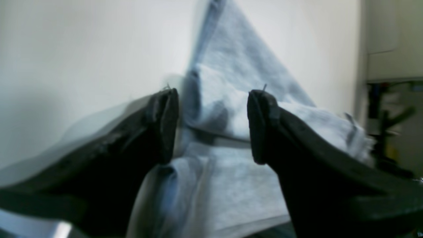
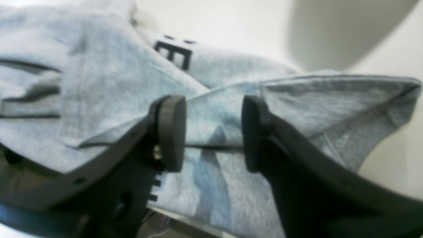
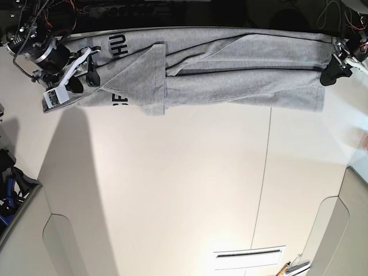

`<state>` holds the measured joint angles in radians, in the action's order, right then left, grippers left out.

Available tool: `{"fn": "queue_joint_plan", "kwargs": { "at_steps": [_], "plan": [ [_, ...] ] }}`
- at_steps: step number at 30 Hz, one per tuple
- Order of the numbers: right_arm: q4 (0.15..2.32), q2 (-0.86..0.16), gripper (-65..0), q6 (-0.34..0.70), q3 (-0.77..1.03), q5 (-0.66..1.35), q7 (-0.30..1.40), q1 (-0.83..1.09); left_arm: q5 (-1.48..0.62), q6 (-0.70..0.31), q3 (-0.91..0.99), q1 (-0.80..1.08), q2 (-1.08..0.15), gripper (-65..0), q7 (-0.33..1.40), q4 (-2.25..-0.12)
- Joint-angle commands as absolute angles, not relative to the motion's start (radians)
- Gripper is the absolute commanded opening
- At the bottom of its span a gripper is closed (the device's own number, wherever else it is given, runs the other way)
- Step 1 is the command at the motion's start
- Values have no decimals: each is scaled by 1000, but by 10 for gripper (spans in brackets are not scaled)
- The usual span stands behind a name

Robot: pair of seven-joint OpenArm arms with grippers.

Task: Fold the T-shirt properly
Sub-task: 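Tuck the sleeve near the right gripper onto the folded strip, then grasp the strip end with the left gripper and fold it toward the right gripper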

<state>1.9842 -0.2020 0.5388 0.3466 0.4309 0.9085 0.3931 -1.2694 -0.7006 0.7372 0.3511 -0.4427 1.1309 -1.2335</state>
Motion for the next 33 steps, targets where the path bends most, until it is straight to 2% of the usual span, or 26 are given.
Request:
{"fn": "queue_joint_plan", "kwargs": {
  "at_steps": [1, 7, 9, 10, 14, 15, 18, 21, 24, 33],
  "plan": [
    [1999, -210, -376, 542, 351, 451, 886, 389, -1256, -698, 738, 356, -446, -276, 1173, -1242],
    [1999, -210, -376, 542, 351, 453, 885, 388, -1291, -698, 737, 382, -429, -277, 1177, -1242],
    [1999, -210, -376, 542, 351, 453, 884, 388, -1298, -698, 737, 383, -429, -299, 1171, -1243],
    [1999, -210, -376, 542, 351, 453, 878, 388, -1299, -698, 737, 383, -429, -346, 1160, -1243],
    [1999, -210, -376, 542, 351, 453, 875, 388, -1301, -698, 737, 382, -430, -613, 1086, -1243],
    [1999, -210, -376, 542, 351, 453, 875, 388, -1311, -698, 737, 379, -430, -650, 1080, -1244],
    [1999, -210, -376, 542, 351, 453, 875, 388, -1390, -698, 737, 380, -430, -650, 1095, -1269],
    [1999, -210, -376, 539, 352, 452, 875, 388, -1484, -698, 737, 380, -429, -650, 1180, -1335],
    [1999, -210, -376, 508, 356, 437, 875, 388, -1484, -698, 737, 382, -423, -650, 1247, -1425],
    [1999, -210, -376, 493, 495, 392, 875, 389, -1484, -698, 694, 457, -267, -650, 1246, -1753]
  ]
}}
